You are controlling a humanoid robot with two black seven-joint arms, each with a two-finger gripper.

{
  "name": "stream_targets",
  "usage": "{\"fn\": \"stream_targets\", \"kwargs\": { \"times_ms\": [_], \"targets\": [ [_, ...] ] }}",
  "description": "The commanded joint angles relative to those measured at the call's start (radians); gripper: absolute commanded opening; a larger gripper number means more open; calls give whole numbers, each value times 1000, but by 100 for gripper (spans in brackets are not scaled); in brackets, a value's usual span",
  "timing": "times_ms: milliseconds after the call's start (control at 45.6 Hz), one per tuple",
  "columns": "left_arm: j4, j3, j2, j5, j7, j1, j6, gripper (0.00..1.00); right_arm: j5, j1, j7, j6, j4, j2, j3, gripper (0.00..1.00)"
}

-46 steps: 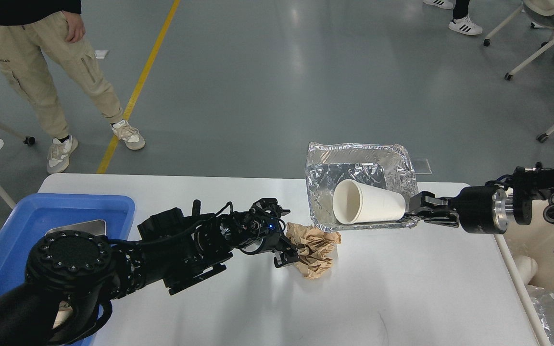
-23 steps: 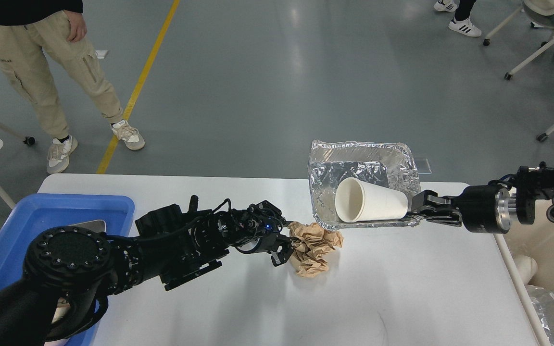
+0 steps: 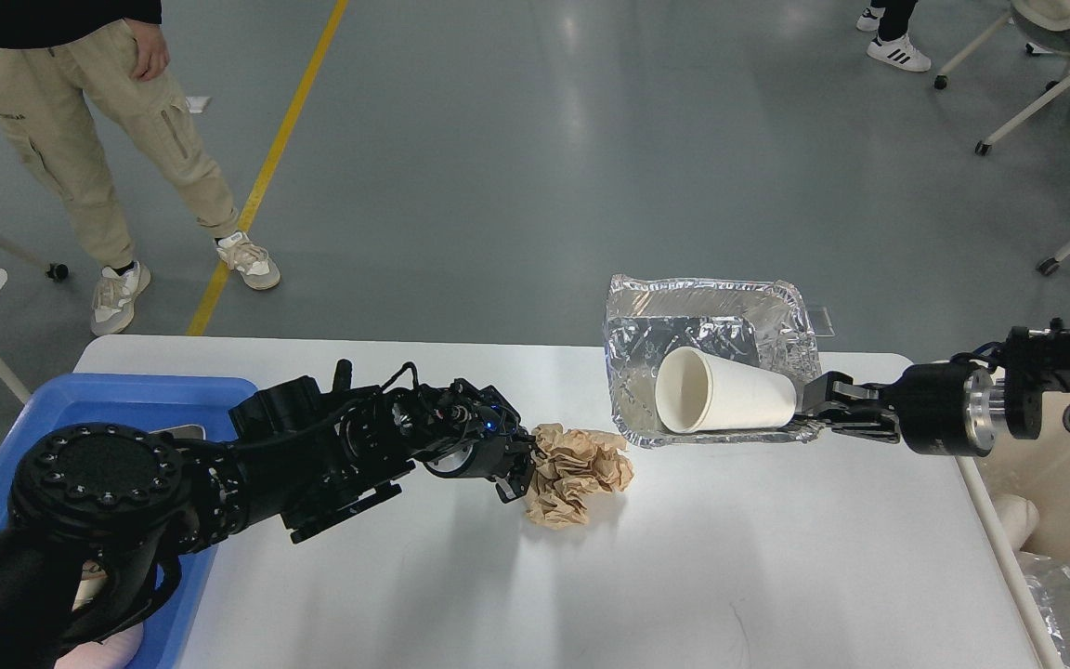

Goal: Tidy desktop
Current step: 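Lift the paper bag high with the left gripper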

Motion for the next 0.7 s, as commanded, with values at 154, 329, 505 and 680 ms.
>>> {"fn": "stream_targets", "kwargs": {
  "times_ms": [154,329,505,680],
  "targets": [
    [-133,-8,147,-75,-31,-47,-37,3,0,0,-2,0,-3,0,-2,0],
    [-368,-28,366,-103,-31,-48,-87,5,0,1,-5,-2,-8,9,-2,0],
    [-573,-74,582,-106,-31,-45,-95,6,0,0,-8,-5,-8,9,-2,0],
    [-765,-195,805,-224,-29,-19,-110,7,0,-2,-8,-5,-7,7,-2,0]
  ]
}}
